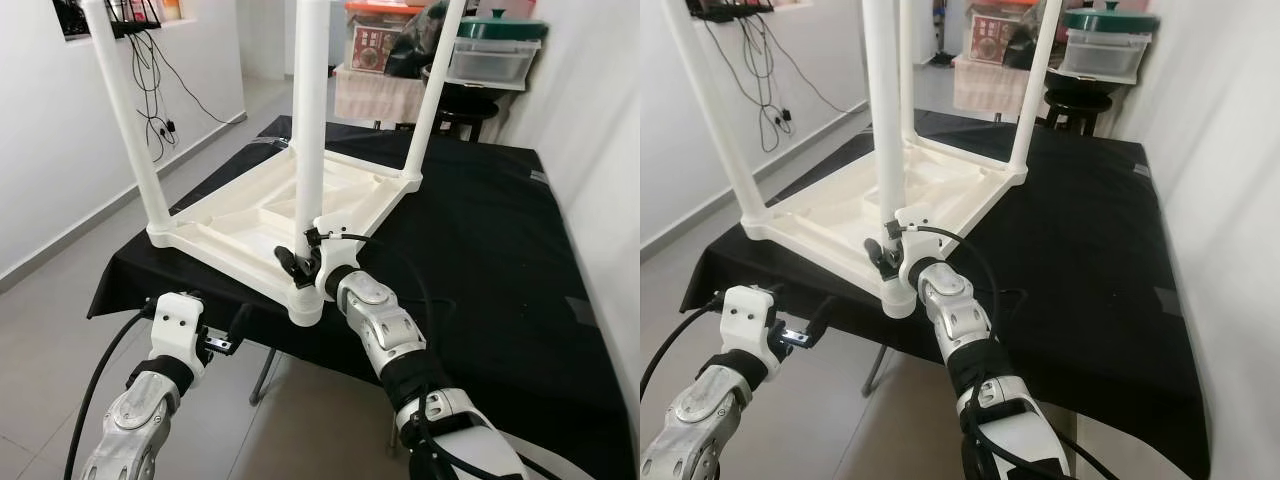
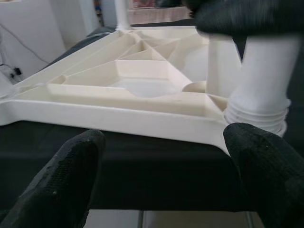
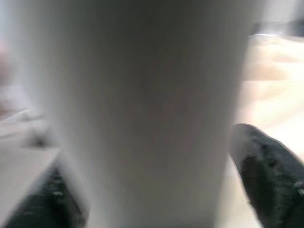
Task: Building children table
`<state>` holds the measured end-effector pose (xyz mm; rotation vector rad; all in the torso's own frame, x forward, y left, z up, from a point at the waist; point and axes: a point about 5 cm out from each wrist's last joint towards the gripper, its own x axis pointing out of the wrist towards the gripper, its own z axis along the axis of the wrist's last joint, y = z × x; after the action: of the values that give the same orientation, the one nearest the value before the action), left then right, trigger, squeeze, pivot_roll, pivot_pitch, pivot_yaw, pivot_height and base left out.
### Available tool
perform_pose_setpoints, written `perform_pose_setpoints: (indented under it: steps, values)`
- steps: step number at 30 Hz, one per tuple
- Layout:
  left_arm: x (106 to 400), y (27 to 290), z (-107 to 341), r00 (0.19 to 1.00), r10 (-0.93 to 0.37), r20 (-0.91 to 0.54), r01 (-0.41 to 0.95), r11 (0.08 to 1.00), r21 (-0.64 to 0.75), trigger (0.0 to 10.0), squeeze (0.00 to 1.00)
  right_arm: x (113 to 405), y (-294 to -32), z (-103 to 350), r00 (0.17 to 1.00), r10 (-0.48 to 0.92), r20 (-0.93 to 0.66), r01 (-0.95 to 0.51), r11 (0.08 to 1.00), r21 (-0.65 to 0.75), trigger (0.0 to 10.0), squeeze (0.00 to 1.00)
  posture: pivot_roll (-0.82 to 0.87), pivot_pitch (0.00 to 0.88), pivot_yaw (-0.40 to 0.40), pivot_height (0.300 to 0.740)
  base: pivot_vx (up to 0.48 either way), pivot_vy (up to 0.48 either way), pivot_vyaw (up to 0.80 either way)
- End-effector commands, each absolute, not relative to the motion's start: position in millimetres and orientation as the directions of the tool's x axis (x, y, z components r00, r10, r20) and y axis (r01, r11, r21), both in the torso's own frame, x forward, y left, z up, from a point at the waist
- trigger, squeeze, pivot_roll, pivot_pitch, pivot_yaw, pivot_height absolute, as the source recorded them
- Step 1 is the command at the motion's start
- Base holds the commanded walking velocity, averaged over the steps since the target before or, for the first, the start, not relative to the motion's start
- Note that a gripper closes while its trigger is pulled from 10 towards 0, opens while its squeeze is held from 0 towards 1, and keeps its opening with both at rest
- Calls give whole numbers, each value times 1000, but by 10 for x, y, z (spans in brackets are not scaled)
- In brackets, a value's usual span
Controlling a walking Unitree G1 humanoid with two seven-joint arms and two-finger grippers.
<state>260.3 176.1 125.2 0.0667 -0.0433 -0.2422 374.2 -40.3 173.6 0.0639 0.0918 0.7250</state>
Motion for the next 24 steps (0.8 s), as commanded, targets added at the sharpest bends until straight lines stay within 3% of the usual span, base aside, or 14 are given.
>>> perform_pose_setpoints:
  steps: [1,2,3,5,10,14,15,21,23,24]
  values:
    - [2606,1765,1217,971,-239,22,236,969,76,10000,0,3752,-340,1925,659,752,9,-749,656,94,10000,1000,-6,0,-48,740,0,0,0]
    - [2608,1764,1216,971,-239,22,236,969,77,10000,0,3744,-343,1956,583,813,10,-811,581,73,10000,612,-1,0,-51,740,0,0,0]
    - [2610,1762,1215,971,-238,22,236,969,77,10000,0,3738,-355,1964,518,855,-3,-855,518,43,10000,0,0,0,-52,740,0,0,0]
    - [2610,1762,1215,971,-238,22,236,969,77,10000,0,3738,-355,1964,518,855,-3,-855,518,43,10000,0,0,0,-52,740,0,0,0]
    - [2610,1764,1213,971,-240,20,237,968,82,10000,0,3739,-373,1943,379,921,-95,-925,380,-7,10000,0,9,0,-46,740,0,0,0]
    - [2608,1765,1212,971,-240,19,238,968,82,10000,0,3727,-368,1943,357,929,-97,-934,358,-14,10000,0,9,0,-46,740,0,0,0]
    - [2607,1765,1212,970,-241,18,238,968,83,10000,0,3731,-368,1937,355,930,-98,-934,356,-10,0,0,11,0,-45,740,0,0,0]
    - [2606,1766,1212,970,-242,17,239,967,83,10000,0,3725,-389,1917,323,941,-98,-945,327,16,0,0,14,0,-46,740,0,0,0]
    - [2605,1766,1214,970,-242,17,239,967,83,10000,0,3739,-435,1900,351,931,-99,-935,354,17,0,0,11,0,-50,740,0,0,0]
    - [2604,1767,1215,970,-241,17,239,967,83,10000,0,3759,-487,1874,403,909,-103,-913,407,15,0,0,11,0,-51,740,0,0,0]
